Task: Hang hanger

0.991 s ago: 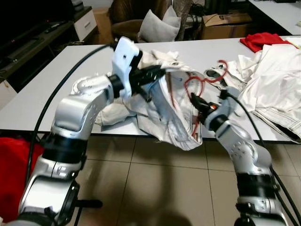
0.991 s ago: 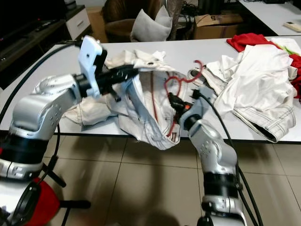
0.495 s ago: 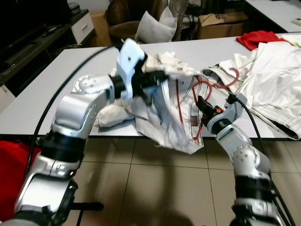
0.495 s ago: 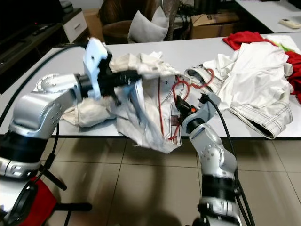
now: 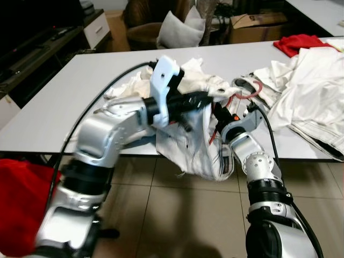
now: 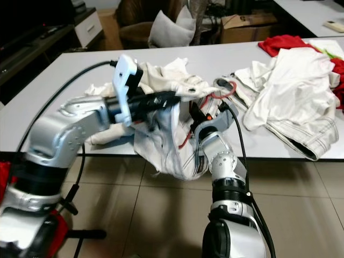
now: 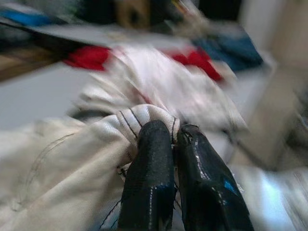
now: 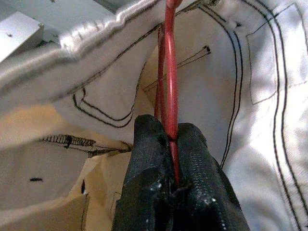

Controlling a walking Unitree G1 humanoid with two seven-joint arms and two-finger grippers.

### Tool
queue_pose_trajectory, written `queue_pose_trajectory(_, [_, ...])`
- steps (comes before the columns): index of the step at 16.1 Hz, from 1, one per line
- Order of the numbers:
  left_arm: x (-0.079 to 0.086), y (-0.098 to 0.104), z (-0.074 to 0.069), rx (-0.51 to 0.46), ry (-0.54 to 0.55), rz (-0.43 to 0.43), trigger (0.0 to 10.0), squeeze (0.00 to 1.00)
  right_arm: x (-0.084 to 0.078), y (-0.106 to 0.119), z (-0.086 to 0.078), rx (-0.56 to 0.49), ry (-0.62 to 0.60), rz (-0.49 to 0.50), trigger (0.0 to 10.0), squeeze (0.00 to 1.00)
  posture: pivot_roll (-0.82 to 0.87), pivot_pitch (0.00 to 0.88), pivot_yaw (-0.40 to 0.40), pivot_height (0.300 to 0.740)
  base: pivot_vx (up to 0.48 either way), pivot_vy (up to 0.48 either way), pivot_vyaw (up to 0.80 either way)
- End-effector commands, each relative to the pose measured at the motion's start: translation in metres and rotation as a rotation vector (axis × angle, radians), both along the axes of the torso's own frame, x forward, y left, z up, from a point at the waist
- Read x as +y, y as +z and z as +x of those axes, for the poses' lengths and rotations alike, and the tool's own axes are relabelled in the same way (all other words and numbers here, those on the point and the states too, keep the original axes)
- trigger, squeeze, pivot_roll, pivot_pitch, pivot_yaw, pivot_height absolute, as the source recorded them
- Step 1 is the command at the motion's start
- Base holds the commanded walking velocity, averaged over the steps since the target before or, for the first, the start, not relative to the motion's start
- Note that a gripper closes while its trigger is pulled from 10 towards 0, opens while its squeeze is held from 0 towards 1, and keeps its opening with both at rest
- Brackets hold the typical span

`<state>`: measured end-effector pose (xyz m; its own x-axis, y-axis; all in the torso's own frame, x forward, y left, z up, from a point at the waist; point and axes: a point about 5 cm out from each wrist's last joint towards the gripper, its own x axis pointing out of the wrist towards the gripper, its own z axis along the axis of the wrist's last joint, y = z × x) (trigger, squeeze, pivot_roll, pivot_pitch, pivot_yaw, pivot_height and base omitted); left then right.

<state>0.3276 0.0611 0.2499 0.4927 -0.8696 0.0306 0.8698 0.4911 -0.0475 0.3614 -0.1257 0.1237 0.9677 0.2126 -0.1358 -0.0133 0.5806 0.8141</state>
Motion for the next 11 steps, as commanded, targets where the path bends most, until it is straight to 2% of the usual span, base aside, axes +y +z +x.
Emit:
queue_pose_trajectory(1, [0.003, 0.023, 0.008, -0.06, 0.07, -0.075, 0.0, 0.0, 0.014, -0.002, 0.0, 0.027, 0.046, 0.025, 10.0, 0.0, 0.05, 0.0, 0.158, 0.74, 0.0, 0.0, 0.0])
queue_pose_trajectory(4, [0.004, 0.051, 0.021, -0.069, 0.15, -0.222, 0.0, 0.0, 0.015, -0.025, -0.007, 0.14, 0.056, -0.059, 10.0, 0.0, 0.04, 0.0, 0.162, 0.74, 0.0, 0.0, 0.0])
queue_pose_trajectory(5, [0.009, 0.071, 0.028, -0.071, 0.189, -0.319, 0.0, 0.0, 0.009, -0.039, -0.013, 0.205, 0.034, -0.089, 10.0, 0.0, 0.04, 0.0, 0.167, 0.74, 0.0, 0.0, 0.0])
queue_pose_trajectory(6, [0.009, 0.071, 0.028, -0.071, 0.189, -0.319, 0.0, 0.0, 0.009, -0.039, -0.013, 0.205, 0.034, -0.089, 10.0, 0.0, 0.04, 0.0, 0.167, 0.74, 0.0, 0.0, 0.0])
queue_pose_trajectory(7, [0.018, 0.091, 0.033, -0.089, 0.213, -0.397, 0.0, 0.0, -0.004, -0.051, -0.018, 0.262, -0.015, -0.099, 10.0, 0.0, 0.04, 0.0, 0.167, 0.74, 0.0, 0.0, 0.0])
queue_pose_trajectory(9, [0.045, 0.121, 0.042, -0.164, 0.314, -0.461, 0.0, 0.0, -0.025, -0.062, -0.027, 0.304, -0.041, -0.126, 10.0, 0.0, 0.04, 0.0, 0.166, 0.74, 0.0, 0.0, 0.0])
queue_pose_trajectory(10, [0.062, 0.128, 0.049, -0.207, 0.398, -0.453, 0.0, 0.0, -0.029, -0.059, -0.029, 0.287, -0.022, -0.145, 10.0, 0.0, 0.04, 0.0, 0.164, 0.74, 0.0, 0.0, 0.0])
queue_pose_trajectory(11, [0.09, 0.131, 0.06, -0.243, 0.542, -0.414, 0.0, 0.0, -0.032, -0.048, -0.032, 0.231, 0.026, -0.183, 10.0, 0.0, 0.04, 0.0, 0.162, 0.74, 0.0, 0.0, 0.0])
